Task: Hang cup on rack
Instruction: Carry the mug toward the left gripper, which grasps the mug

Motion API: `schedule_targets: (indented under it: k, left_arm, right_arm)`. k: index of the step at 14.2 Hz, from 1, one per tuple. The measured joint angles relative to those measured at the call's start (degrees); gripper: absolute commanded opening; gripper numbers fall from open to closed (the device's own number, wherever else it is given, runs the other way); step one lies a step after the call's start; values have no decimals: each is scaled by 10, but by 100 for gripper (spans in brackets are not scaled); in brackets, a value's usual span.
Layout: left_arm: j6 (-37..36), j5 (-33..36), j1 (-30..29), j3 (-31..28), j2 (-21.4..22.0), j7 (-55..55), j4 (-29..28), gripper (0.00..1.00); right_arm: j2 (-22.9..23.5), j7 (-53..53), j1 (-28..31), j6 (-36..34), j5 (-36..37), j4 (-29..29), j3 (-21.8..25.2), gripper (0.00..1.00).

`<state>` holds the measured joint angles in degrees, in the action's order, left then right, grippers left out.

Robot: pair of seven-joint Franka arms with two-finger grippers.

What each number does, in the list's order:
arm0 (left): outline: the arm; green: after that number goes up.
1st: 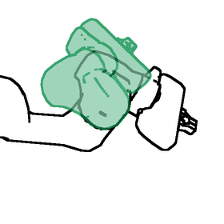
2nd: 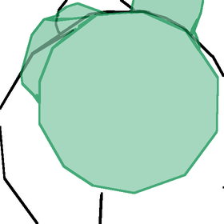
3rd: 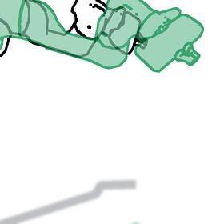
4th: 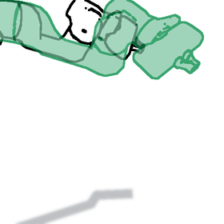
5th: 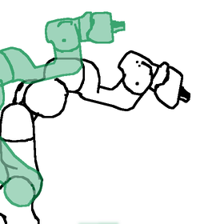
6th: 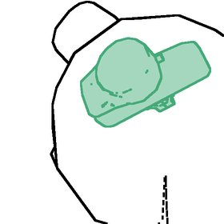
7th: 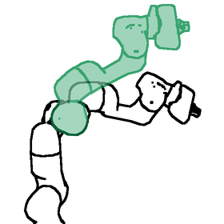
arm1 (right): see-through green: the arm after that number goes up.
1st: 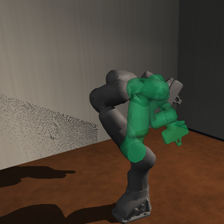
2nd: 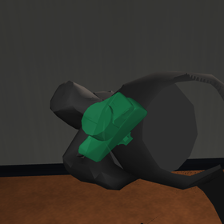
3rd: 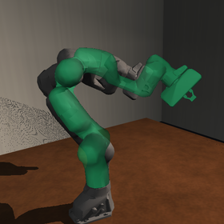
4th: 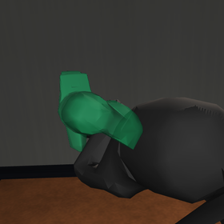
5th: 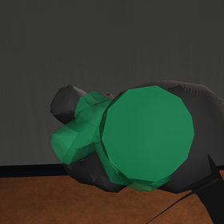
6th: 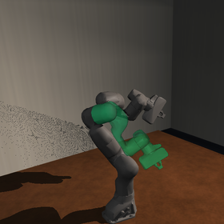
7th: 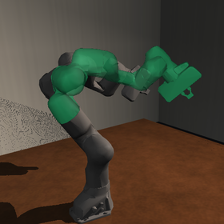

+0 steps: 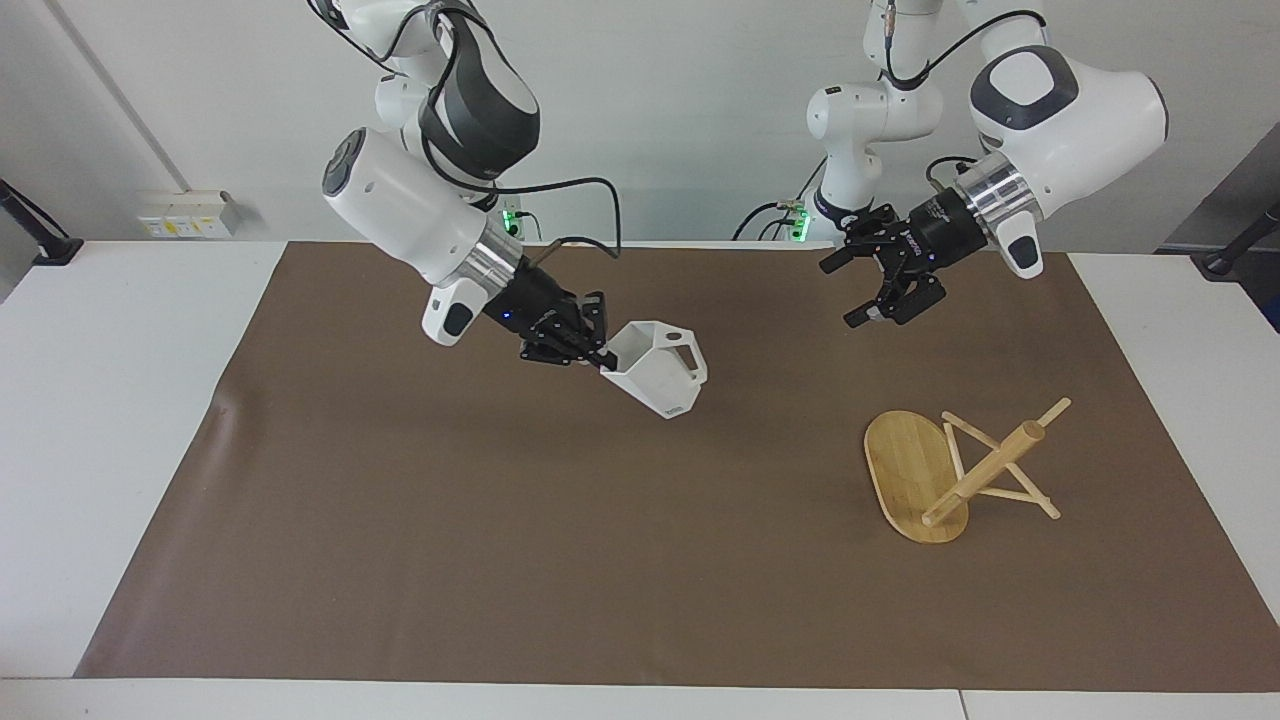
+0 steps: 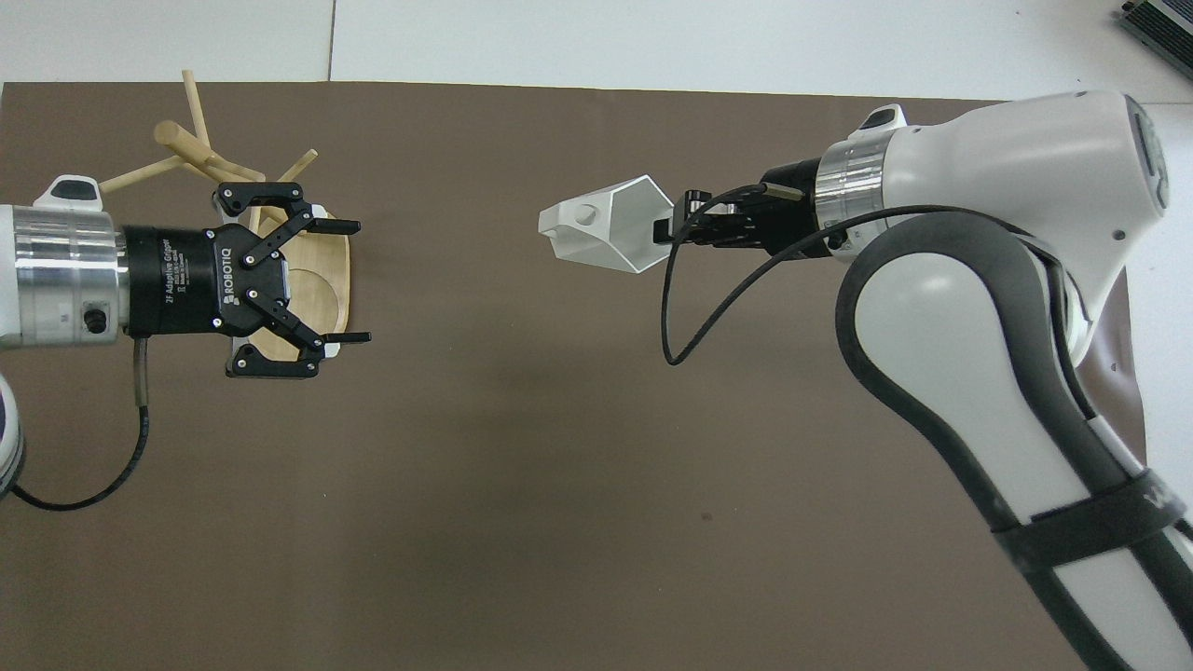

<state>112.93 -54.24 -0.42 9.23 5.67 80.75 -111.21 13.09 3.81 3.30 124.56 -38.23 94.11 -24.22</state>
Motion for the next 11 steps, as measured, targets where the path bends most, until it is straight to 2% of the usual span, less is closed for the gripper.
schedule_targets:
  k: [6, 11]
  left_arm:
    - [39, -4, 43, 0, -14, 0, -6, 100]
    - [62, -4, 47, -1, -42, 0, 0, 100]
  right_arm:
    - [0, 47, -3, 54, -4, 1, -76, 0]
    - [1, 56, -8, 60, -4, 5, -98, 0]
